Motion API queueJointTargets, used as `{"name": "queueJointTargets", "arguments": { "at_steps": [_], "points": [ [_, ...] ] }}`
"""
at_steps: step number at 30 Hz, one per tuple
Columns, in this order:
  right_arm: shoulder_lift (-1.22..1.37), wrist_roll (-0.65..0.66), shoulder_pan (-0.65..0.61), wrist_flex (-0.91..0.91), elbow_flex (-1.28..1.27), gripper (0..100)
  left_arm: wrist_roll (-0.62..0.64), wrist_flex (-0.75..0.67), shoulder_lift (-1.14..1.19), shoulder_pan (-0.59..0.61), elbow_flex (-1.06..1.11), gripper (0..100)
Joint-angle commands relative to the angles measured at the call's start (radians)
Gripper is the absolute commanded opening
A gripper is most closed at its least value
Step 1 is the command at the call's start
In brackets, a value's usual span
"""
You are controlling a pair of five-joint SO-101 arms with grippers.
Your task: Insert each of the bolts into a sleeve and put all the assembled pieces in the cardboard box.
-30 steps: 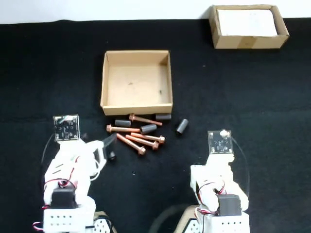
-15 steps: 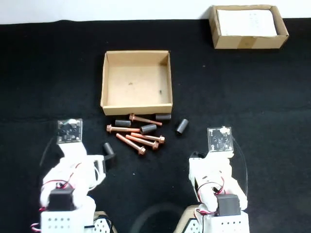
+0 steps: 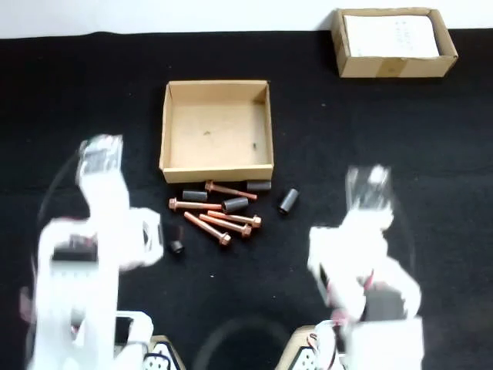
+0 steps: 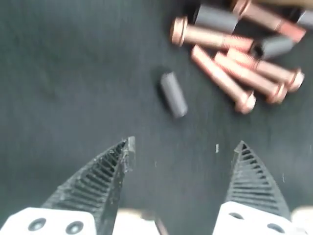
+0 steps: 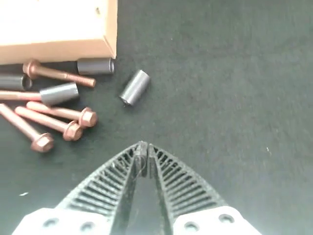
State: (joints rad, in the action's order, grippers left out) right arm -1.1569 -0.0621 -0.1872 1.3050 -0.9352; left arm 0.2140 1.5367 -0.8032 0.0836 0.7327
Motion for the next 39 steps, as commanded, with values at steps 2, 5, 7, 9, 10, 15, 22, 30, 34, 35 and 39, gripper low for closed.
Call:
{"name": "queueJointTargets", "arguments": {
  "at_steps": [2, 5, 7, 9, 10, 15, 22, 30, 34, 35, 39],
  "points": [
    [0.418, 0.028, -0.065, 0.199, 0.335, 1.0, 0.060, 0.118, 0.344, -0.015, -0.165, 31],
    [0.593, 0.063, -0.085, 0.222, 0.424, 1.0, 0.120, 0.123, 0.460, -0.022, -0.176, 31],
    [0.690, 0.063, -0.084, 0.217, 0.460, 1.0, 0.157, 0.123, 0.501, -0.024, -0.177, 31],
    [0.765, 0.063, -0.082, 0.142, 0.483, 1.0, 0.161, 0.092, 0.522, -0.021, -0.177, 31],
    [0.797, 0.058, -0.084, 0.096, 0.492, 0.9, 0.161, 0.064, 0.526, -0.018, -0.177, 31],
    [0.931, 0.054, -0.111, -0.050, 0.547, 0.9, 0.169, -0.055, 0.535, -0.018, -0.168, 31],
    [1.102, -0.075, -0.133, -0.145, 0.605, 1.0, 0.161, -0.256, 0.535, -0.018, -0.015, 31],
    [1.204, -0.091, -0.139, -0.262, 0.598, 15.1, 0.161, -0.388, 0.535, -0.018, 0.074, 31],
    [1.234, -0.147, -0.133, -0.320, 0.596, 12.5, 0.161, -0.388, 0.535, -0.018, 0.077, 31],
    [1.245, -0.150, -0.133, -0.331, 0.596, 12.4, 0.161, -0.388, 0.536, -0.018, 0.077, 31],
    [1.287, -0.157, -0.133, -0.366, 0.596, 12.3, 0.161, -0.404, 0.536, -0.018, 0.081, 31]
  ]
}}
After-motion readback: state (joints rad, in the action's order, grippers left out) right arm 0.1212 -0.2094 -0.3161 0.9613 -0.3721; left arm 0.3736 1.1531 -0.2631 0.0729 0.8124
